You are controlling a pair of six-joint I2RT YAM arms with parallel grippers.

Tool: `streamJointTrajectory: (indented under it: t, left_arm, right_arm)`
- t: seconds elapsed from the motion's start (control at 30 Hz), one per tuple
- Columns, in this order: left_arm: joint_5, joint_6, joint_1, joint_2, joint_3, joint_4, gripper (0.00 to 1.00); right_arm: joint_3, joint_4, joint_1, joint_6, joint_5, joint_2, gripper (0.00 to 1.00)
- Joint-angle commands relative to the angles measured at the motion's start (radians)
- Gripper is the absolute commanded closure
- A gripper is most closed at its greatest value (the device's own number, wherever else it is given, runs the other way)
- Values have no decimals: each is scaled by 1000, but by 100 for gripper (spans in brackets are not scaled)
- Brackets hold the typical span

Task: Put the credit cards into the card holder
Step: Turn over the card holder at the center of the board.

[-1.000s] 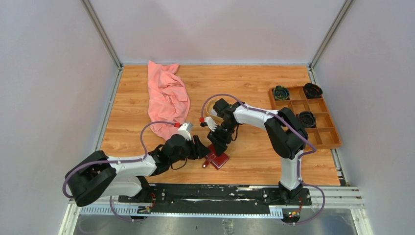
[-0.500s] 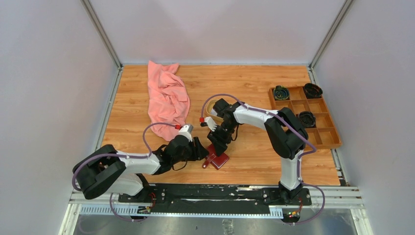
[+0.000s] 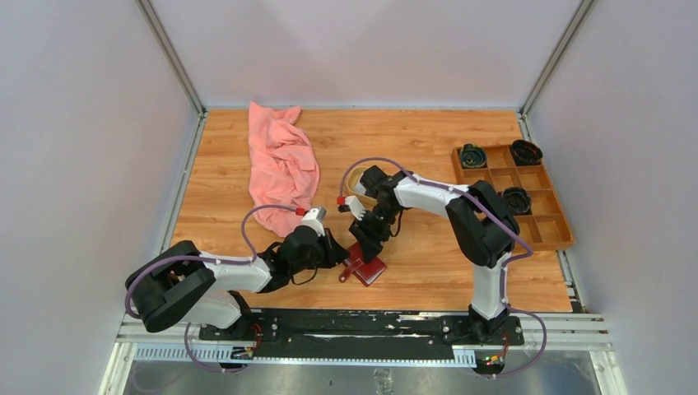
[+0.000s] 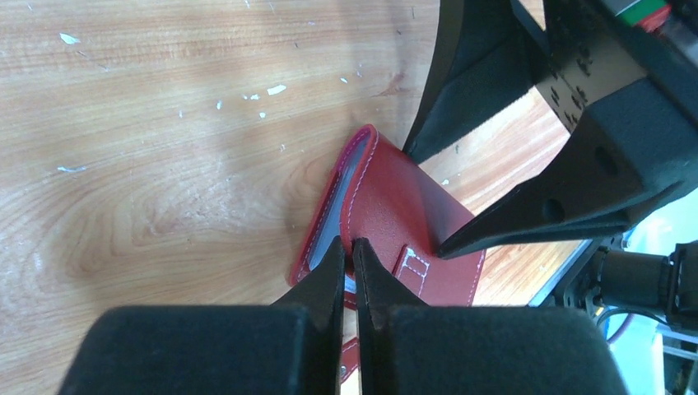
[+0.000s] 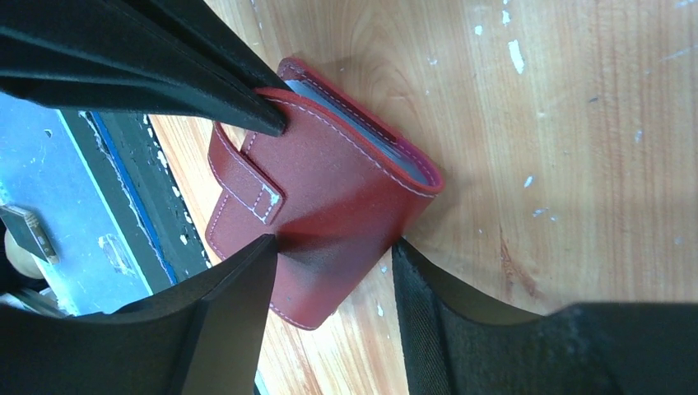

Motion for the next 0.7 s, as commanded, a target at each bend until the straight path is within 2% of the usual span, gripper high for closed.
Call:
streamJointTrajectory:
  t: [0.0, 0.23, 0.27, 0.3, 0.33, 0.37, 0.43, 0.47, 0.5, 0.67]
  left_arm:
    - [26, 5, -10, 29, -55, -31, 100]
    - [26, 4, -10, 5, -88, -31, 100]
    - [26, 3, -10, 6, -90, -31, 100]
    - [44, 3, -10, 7, -89, -31, 100]
    - [49, 3, -10, 7, -90, -31, 100]
    - [51, 3, -10, 6, -90, -31, 100]
    - [53, 2, -10, 6, -92, -31, 100]
    - [53, 2, -10, 6, -94, -31, 100]
    - [53, 2, -10, 6, -97, -31, 100]
    - [50, -4, -10, -10, -108, -31, 100]
  right_arm:
    - [-39, 29, -47, -30, 28, -39, 42]
    - [-72, 96, -103, -57, 69, -245, 36]
    - [-85, 120, -104, -60, 89, -279, 31]
    - [-100, 141, -107, -67, 96, -313, 14]
    - [-114, 159, -111, -57, 92, -334, 2]
    - [-120, 168, -118, -9, 84, -340, 0]
    - [-136, 161, -139, 49, -79, -304, 0]
    - [-133, 137, -145, 49, -175, -260, 6]
    - [-123, 107, -145, 46, -210, -217, 11]
    - [-114, 56, -147, 82, -183, -69, 22]
